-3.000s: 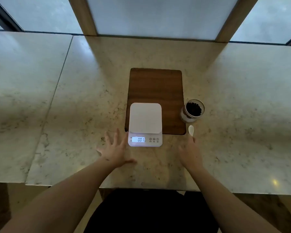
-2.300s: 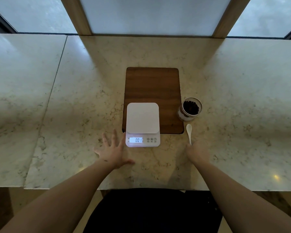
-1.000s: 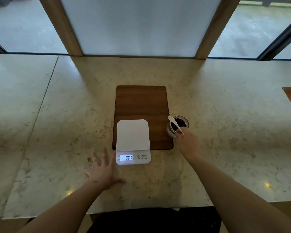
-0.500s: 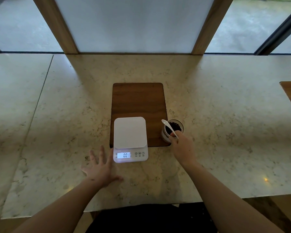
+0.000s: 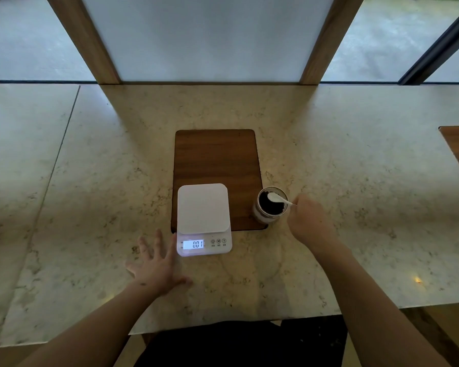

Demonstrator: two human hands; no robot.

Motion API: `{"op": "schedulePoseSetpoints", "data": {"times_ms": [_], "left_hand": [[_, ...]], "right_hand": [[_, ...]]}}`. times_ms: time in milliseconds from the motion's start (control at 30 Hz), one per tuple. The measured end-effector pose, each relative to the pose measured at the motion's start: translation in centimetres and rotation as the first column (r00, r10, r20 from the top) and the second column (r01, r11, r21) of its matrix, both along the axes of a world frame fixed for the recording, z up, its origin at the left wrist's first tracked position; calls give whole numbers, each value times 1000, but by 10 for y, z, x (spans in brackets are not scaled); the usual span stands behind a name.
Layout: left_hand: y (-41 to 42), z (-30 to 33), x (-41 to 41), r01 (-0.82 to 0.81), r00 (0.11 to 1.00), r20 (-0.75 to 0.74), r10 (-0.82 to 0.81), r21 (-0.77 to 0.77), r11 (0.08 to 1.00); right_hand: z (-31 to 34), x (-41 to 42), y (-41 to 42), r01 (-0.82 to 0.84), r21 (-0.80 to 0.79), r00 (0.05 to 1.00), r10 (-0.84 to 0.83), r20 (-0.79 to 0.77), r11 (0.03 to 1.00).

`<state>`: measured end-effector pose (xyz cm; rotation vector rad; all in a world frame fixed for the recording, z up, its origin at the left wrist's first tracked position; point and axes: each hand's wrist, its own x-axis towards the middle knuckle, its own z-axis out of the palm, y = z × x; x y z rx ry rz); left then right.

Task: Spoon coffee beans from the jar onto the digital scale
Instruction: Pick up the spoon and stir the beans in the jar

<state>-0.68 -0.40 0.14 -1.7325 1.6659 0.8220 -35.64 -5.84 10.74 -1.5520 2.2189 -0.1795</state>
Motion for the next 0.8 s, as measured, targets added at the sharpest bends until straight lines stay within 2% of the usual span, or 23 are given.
{"op": "schedulePoseSetpoints", "data": {"times_ms": [267, 467, 700, 800], "left_hand": [[-2, 6, -3, 14, 999, 36, -15, 33, 999], [-4, 0, -2, 19, 998, 54, -22, 59, 998], [-4, -11, 0, -8, 998, 55, 5, 47, 999], [-4, -14, 2, -19, 998, 55, 17, 30, 999]], "right_hand": [[2, -11, -2, -91, -103, 993, 82, -89, 991], [-2, -10, 1, -157, 88, 961, 173, -216, 984], [-1, -9, 4, -130, -132, 980, 107, -167, 983], [0, -9, 3, -127, -170, 979, 96, -178, 977]]}}
